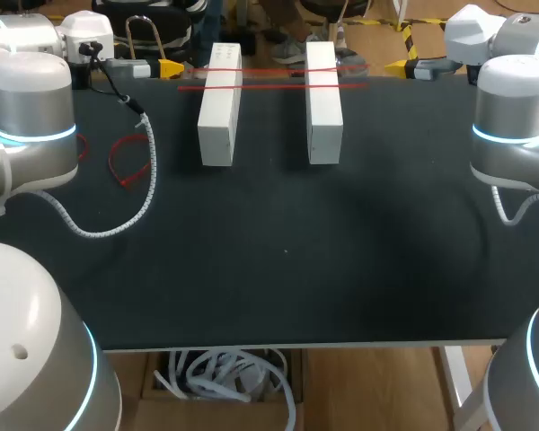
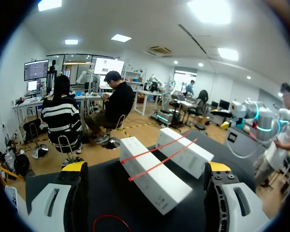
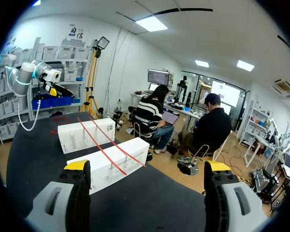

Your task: Grab the tape and strap the tape.

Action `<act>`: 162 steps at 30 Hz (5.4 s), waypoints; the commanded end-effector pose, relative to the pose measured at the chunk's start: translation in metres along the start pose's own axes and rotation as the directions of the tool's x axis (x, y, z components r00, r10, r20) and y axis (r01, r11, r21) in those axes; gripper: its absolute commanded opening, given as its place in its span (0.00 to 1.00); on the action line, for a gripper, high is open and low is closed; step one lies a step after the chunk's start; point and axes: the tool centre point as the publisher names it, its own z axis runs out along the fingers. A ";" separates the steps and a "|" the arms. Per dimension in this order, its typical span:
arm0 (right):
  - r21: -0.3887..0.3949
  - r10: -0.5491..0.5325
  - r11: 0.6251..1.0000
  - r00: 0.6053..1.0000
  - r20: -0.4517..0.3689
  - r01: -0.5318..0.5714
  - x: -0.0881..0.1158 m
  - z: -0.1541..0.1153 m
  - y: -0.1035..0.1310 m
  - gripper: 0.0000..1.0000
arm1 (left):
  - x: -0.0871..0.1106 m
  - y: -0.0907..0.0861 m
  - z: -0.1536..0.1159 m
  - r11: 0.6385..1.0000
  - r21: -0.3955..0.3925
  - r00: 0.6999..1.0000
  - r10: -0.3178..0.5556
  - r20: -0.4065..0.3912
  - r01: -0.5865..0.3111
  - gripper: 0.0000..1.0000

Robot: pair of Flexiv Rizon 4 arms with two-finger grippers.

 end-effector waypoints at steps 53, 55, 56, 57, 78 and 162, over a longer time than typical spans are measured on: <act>0.000 0.000 1.000 1.000 -0.002 0.000 0.000 -0.001 0.000 1.00 | -0.025 0.036 0.038 0.959 0.148 0.855 0.284 -0.434 -0.244 0.45; 0.000 0.000 1.000 1.000 -0.002 0.000 0.000 -0.001 0.000 1.00 | -0.023 0.037 0.041 0.958 0.151 0.852 0.285 -0.440 -0.243 0.43; 0.000 0.000 1.000 1.000 -0.002 0.000 0.000 -0.001 0.000 1.00 | -0.023 0.037 0.043 0.958 0.155 0.846 0.284 -0.450 -0.240 0.44; 0.000 0.000 1.000 1.000 -0.002 0.000 0.000 -0.001 0.000 1.00 | -0.022 0.037 0.044 0.958 0.155 0.846 0.285 -0.452 -0.240 0.43; 0.000 0.000 1.000 1.000 -0.002 0.000 0.000 -0.001 0.000 1.00 | -0.019 0.050 0.078 0.961 0.163 0.786 0.278 -0.553 -0.225 0.38; 0.000 0.000 1.000 1.000 -0.002 0.000 0.000 -0.001 0.000 1.00 | -0.024 0.078 0.094 0.964 0.192 0.735 0.264 -0.624 -0.183 0.17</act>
